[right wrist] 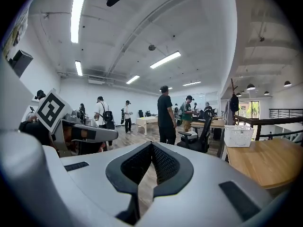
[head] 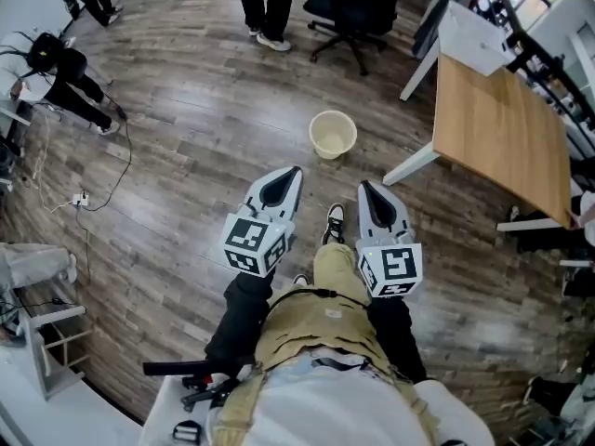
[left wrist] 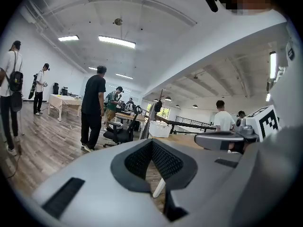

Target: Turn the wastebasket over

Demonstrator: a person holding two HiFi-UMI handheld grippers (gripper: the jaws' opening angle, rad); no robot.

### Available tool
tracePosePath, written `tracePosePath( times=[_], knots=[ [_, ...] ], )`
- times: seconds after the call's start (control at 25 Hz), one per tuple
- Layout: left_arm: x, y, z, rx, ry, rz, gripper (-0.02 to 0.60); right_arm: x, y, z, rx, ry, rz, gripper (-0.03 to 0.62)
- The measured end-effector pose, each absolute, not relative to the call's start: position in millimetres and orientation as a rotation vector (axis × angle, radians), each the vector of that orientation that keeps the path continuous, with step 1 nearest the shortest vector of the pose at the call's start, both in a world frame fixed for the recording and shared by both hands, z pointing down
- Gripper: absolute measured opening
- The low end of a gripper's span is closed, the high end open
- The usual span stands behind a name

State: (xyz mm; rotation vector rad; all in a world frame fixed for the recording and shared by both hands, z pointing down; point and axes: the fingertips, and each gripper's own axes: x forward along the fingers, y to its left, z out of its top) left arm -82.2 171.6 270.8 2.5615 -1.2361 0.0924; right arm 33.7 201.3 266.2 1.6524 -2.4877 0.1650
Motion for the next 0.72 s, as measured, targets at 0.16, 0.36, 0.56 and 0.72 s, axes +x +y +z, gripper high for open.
tracePosePath(
  times=[0.16,0.36,0.56,0.72],
  knots=[
    [-69.4,117.2,267.6,2.553,-1.274,0.089,0.000,48.3,144.7,263.2,1.636,-2.522,0.157,0.020],
    [-36.1,41.0,265.5,2.539,-1.289,0.082,0.000,74.6,67.7,260.8,1.590,-2.549,0.160,0.020],
    [-1.2,-29.3,271.8,2.499,-1.299,0.099,0.000,101.0,-2.0,266.2,1.518,-2.560,0.185,0.020],
    [18.8,-77.8,280.7,2.469,-1.311,0.113,0.000,119.7,-53.8,278.3,1.472,-2.554,0.225,0.020]
  ],
)
